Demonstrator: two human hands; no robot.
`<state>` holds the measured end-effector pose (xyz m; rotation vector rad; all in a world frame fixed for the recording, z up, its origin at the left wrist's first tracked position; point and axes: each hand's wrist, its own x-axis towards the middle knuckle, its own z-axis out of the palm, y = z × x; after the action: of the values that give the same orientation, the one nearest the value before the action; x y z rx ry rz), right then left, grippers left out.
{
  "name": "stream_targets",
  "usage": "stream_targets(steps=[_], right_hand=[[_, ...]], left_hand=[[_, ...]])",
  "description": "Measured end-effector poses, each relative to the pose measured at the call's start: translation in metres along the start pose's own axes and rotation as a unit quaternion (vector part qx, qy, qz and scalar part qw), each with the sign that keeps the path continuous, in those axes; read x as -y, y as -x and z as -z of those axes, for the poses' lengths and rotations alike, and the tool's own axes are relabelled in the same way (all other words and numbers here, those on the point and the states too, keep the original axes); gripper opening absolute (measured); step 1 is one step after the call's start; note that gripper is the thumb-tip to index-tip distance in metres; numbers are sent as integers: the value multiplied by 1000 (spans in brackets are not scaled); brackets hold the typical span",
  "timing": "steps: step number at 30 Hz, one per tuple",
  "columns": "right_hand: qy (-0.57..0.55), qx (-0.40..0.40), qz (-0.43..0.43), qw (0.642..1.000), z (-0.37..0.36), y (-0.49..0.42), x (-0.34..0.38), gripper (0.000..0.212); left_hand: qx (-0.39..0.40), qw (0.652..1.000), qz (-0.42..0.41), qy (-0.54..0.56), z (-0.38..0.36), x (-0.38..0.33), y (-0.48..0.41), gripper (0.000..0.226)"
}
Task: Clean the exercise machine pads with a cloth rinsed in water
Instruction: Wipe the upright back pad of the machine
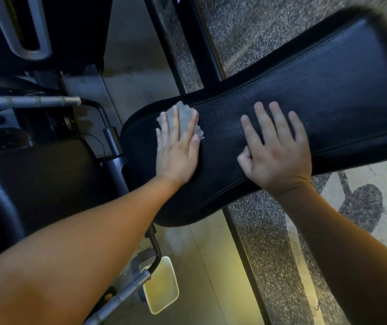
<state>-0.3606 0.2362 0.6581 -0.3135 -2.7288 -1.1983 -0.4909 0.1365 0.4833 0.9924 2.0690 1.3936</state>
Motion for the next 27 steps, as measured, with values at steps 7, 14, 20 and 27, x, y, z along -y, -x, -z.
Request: stream_targets(steps=[7,14,20,27], right_hand=[[3,-14,6,1000,-3,2,-1,51],[12,-3,2,1000,-4,2,0,52],[17,3,-4,1000,-2,2,3,52],[16,15,-6,1000,-3,2,3,53]], left_hand=[[-61,956,248,145,2,64,-1,53],[-74,933,318,152,-7,28,7,54],[9,999,48,14,-24,-15,54,55],[-19,966,245,75,-24,46,71,55]])
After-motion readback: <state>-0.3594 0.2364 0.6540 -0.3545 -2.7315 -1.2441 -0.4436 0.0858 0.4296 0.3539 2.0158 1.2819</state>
